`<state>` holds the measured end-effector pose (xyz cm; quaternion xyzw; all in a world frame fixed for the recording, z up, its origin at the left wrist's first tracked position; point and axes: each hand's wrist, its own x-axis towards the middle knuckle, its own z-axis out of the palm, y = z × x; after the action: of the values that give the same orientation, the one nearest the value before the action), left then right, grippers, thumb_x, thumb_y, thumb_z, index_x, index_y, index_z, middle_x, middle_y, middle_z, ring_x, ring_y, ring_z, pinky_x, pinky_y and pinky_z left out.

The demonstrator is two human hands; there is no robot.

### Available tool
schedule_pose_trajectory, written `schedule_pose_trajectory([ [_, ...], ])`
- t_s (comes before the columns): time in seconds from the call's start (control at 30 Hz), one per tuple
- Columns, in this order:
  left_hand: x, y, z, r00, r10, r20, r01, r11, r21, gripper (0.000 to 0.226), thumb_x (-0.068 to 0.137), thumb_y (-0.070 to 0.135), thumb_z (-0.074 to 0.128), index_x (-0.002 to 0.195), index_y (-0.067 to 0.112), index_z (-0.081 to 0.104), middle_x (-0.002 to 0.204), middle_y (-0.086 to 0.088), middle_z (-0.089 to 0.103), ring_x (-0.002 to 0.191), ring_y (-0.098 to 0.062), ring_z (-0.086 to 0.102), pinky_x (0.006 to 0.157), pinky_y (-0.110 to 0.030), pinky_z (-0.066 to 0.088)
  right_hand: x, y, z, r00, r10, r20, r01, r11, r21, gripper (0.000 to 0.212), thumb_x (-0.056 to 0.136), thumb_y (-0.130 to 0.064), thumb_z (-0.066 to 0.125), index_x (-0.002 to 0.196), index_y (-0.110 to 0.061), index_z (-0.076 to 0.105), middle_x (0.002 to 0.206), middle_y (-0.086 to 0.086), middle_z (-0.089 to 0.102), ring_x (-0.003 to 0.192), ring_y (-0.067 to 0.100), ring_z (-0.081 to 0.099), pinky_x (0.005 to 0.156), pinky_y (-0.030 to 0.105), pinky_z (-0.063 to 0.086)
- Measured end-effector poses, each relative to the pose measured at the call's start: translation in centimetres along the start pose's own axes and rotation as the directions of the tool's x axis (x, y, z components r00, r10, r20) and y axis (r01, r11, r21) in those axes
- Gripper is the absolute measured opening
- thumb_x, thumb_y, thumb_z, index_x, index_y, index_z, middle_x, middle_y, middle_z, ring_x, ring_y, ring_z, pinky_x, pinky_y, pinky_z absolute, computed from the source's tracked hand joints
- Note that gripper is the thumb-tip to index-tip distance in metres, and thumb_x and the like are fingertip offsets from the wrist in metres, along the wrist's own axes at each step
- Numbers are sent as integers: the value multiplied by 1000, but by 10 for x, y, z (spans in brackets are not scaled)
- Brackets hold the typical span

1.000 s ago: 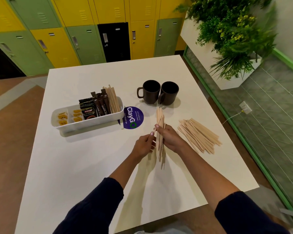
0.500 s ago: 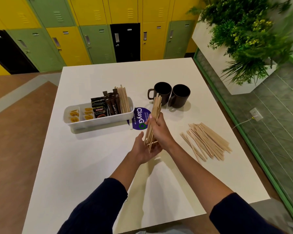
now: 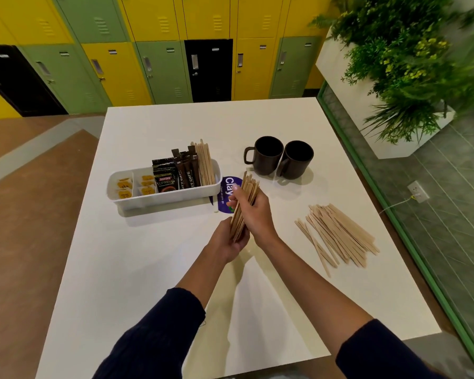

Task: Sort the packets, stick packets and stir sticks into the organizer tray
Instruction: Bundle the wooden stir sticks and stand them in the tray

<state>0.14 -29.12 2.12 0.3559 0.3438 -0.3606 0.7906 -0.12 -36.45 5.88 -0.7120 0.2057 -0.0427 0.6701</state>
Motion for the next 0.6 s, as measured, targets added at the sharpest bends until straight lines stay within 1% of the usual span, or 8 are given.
schedule_pose_trajectory([
  [0.1,-2,3,0,999,14,-31,-15,999,-40,25,94,9,43,77,4,60,59,-7,62,58,-12,56,48,-18,53,5,-1,3,1000,-8,-23,8,1000,0,17,94,-36,53,88,-21,60,79,-7,70,73,7,69,81,28,56],
  [0.2,-2,6,0,999,40,-31,-42,997,-62,21,93,8,43,80,6,60,69,-7,60,60,-12,55,47,-16,53,7,-1,7,1000,3,-9,-3,1000,5,25,97,-32,48,76,-23,58,74,-5,69,73,11,68,82,30,55],
  [0.3,0,11,-3,998,57,-37,-60,995,-77,17,93,10,45,85,8,60,75,-6,61,65,-11,57,49,-16,54,8,-1,12,998,62,24,-62,998,-3,33,98,-32,45,72,-20,61,74,-3,68,76,13,68,82,28,54],
  [0.37,1,15,-5,997,65,-41,-68,995,-71,17,93,9,47,81,8,59,65,-4,62,56,-8,57,45,-15,51,10,0,16,996,77,40,-76,997,-18,34,98,-32,44,75,-15,65,76,-2,69,81,16,69,85,30,54],
  [0.43,2,18,-8,996,74,-53,-78,994,-76,18,92,8,49,77,8,58,54,-3,60,41,-5,53,40,-13,47,12,1,19,997,53,61,-51,998,-35,33,97,-33,46,86,-10,67,80,-2,70,86,16,68,87,31,53],
  [0.5,6,23,-12,994,86,-74,-93,990,-101,17,92,8,49,78,7,57,60,-4,58,40,-5,51,38,-12,44,14,1,21,994,19,108,-10,996,-86,33,97,-37,47,96,-10,66,86,-3,69,88,13,65,83,25,51],
  [0.57,10,28,-15,990,102,-97,-114,986,-121,16,93,9,49,79,7,57,66,-4,55,40,-5,49,37,-13,42,16,2,23,984,-19,177,52,982,-180,32,96,-38,48,98,-10,64,87,-2,66,86,11,64,75,19,48],
  [0.6,12,32,-17,988,112,-109,-125,985,-120,16,93,10,49,80,7,58,63,-4,56,38,-5,49,36,-13,41,18,3,24,979,-47,199,93,969,-229,30,96,-38,49,97,-11,63,85,-2,64,84,10,63,73,18,47],
])
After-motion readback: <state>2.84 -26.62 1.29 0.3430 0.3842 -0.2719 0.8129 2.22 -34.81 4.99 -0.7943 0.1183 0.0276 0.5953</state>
